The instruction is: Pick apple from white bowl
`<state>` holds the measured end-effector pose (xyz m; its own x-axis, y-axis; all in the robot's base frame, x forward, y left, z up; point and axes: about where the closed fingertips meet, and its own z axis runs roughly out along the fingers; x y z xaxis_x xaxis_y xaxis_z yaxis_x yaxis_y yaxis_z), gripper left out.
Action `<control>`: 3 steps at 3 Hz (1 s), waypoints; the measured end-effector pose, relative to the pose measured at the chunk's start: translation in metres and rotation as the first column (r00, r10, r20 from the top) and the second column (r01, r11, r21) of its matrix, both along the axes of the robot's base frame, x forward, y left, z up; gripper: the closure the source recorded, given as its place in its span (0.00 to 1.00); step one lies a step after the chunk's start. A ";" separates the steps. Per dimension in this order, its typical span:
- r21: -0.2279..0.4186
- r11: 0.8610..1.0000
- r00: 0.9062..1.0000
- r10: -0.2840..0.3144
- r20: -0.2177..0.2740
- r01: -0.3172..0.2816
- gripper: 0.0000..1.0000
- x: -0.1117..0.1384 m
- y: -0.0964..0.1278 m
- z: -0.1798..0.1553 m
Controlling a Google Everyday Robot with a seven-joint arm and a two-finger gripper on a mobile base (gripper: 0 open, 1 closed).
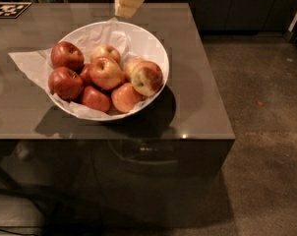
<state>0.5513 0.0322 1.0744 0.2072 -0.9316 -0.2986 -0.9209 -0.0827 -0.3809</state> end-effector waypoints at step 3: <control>0.000 1.000 1.000 0.000 0.000 0.000 0.00 0.000 0.000 0.000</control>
Offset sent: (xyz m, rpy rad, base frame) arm 0.0000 0.0000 0.0000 0.0000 0.0000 0.0000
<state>0.5513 0.0322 1.0744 0.2067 -0.9317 -0.2986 -0.9211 -0.0824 -0.3806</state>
